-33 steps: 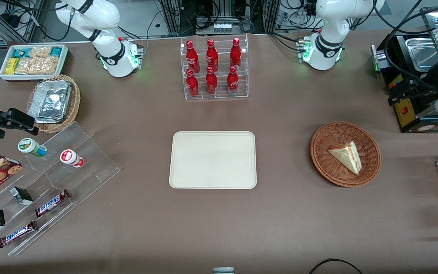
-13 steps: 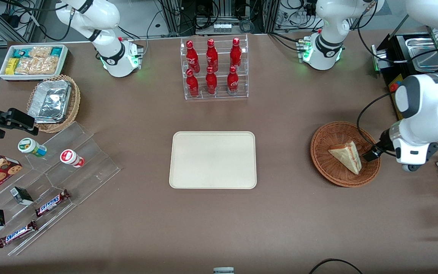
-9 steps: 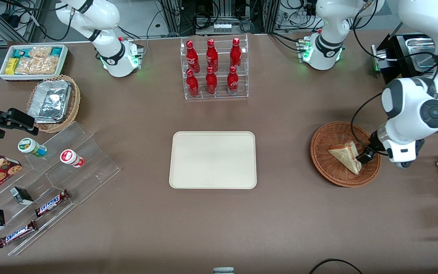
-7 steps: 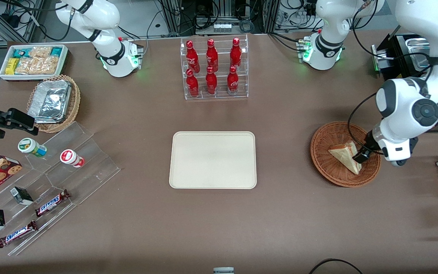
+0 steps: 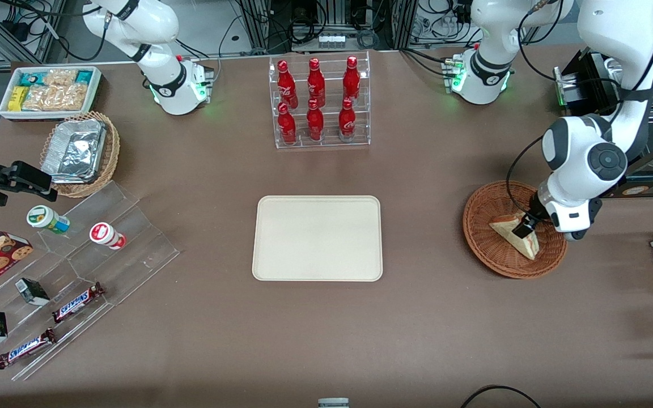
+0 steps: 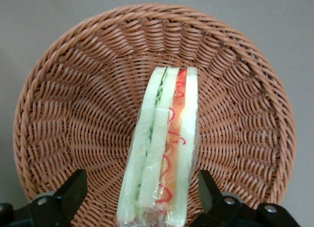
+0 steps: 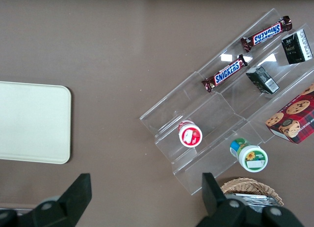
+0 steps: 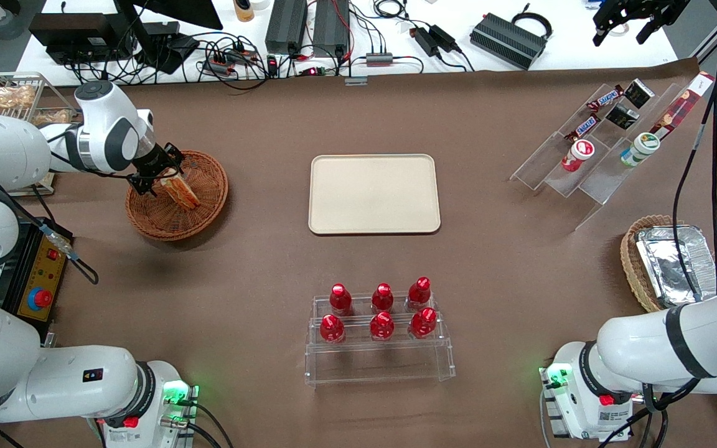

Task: Place sandwich from basket to tray
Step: 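Close the left gripper on the sandwich's wrapped edge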

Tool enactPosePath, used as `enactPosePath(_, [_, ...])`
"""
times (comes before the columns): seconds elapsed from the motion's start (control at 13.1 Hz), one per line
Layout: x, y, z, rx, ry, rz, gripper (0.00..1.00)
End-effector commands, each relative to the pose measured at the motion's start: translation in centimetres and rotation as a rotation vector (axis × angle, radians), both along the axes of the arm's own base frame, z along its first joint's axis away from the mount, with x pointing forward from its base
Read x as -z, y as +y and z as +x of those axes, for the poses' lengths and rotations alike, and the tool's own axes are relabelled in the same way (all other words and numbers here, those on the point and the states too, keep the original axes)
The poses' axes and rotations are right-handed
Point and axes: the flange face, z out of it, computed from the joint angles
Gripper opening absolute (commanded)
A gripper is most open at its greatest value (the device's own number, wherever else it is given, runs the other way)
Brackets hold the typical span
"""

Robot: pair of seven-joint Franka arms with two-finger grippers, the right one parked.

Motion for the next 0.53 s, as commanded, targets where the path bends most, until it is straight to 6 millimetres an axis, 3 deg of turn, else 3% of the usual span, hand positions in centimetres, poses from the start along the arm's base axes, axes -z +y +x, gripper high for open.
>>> enactPosePath(0.0, [0.2,-0.8,-0.5,-0.024,-0.021,0.005,0.7])
enactPosePath(0.08, [0.1,-0.8,-0.4,-0.044,-0.026,0.005,0.24])
enactPosePath(0.15, [-0.1,-1.0,-0.2,-0.045,-0.031,0.005,0.01])
enactPosePath(0.3, [-1.6,-1.6,0.2,-0.049,-0.049,0.005,0.0])
enactPosePath(0.46, [-4.3,-3.4,0.7,-0.007,-0.022,0.018,0.0])
